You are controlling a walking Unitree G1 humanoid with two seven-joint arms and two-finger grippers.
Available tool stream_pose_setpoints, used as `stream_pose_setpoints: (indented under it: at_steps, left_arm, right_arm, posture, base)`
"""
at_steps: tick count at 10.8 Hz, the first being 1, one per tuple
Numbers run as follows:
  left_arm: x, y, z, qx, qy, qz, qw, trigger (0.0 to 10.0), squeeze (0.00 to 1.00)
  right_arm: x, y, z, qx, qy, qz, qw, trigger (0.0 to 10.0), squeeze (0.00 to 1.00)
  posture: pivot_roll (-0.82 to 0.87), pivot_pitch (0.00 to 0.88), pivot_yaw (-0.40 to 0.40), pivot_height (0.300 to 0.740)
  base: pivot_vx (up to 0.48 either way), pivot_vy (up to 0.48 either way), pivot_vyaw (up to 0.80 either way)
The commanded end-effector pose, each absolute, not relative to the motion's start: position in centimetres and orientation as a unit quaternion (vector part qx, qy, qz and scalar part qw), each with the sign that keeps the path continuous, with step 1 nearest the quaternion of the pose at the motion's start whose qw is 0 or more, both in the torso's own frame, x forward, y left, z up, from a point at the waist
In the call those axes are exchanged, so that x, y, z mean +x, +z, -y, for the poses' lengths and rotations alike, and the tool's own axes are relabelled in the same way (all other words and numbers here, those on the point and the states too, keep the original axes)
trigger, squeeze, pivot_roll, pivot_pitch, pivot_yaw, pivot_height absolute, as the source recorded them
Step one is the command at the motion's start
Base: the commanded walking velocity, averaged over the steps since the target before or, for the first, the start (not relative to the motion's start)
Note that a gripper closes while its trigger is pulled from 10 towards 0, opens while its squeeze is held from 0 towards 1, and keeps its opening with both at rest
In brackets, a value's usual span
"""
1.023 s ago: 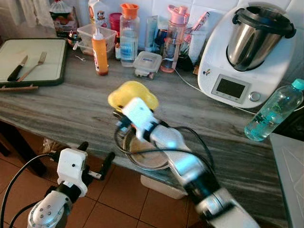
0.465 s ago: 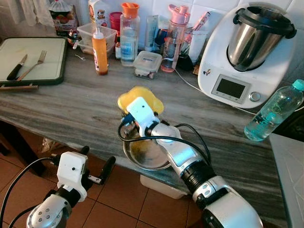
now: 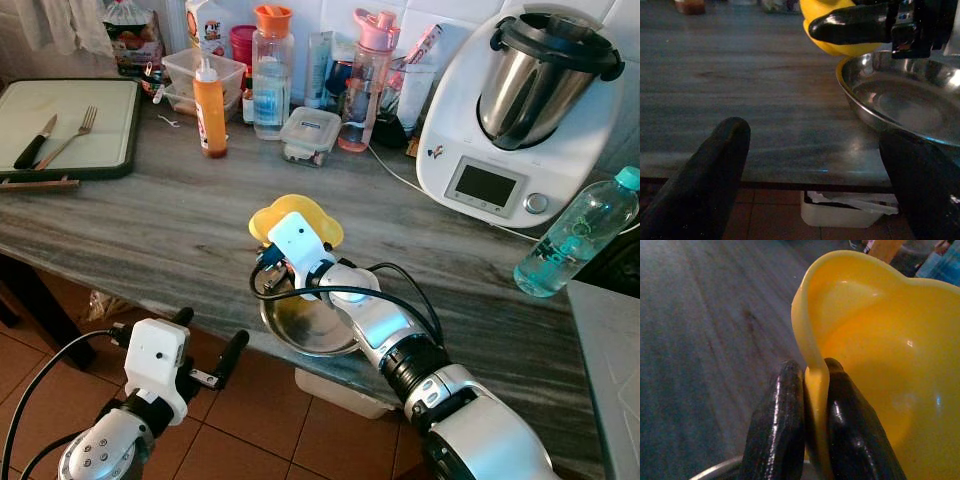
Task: Setting the table
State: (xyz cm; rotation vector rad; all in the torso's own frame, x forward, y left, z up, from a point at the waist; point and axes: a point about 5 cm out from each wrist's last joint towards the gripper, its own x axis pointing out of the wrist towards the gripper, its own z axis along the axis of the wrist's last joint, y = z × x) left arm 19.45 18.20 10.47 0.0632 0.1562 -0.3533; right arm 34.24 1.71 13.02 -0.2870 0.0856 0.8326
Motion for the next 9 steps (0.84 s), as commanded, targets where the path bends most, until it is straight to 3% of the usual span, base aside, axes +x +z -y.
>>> stream_pose_setpoints:
  at_steps: [1, 9]
  left_arm:
    - [19.4, 10.7, -17.7, 0.031, -0.184, -0.076, 0.979, 10.0, 0.00]
    - [19.0, 11.0, -16.8, 0.006, -0.218, -0.082, 0.972, 10.0, 0.00]
  right_arm:
    - [33.4, 15.1, -5.3, -0.120, 0.441, -0.008, 0.890, 10.0, 0.00]
    - [32.2, 14.9, -7.4, -0.153, 0.486, 0.020, 0.860, 10.0, 0.00]
  posture:
    - [0.24, 0.057, -0.131, 0.740]
    - [0.24, 0.065, -0.132, 0.740]
  base:
    - [0.000, 0.000, 0.00]
    - [0.000, 0.000, 0.00]
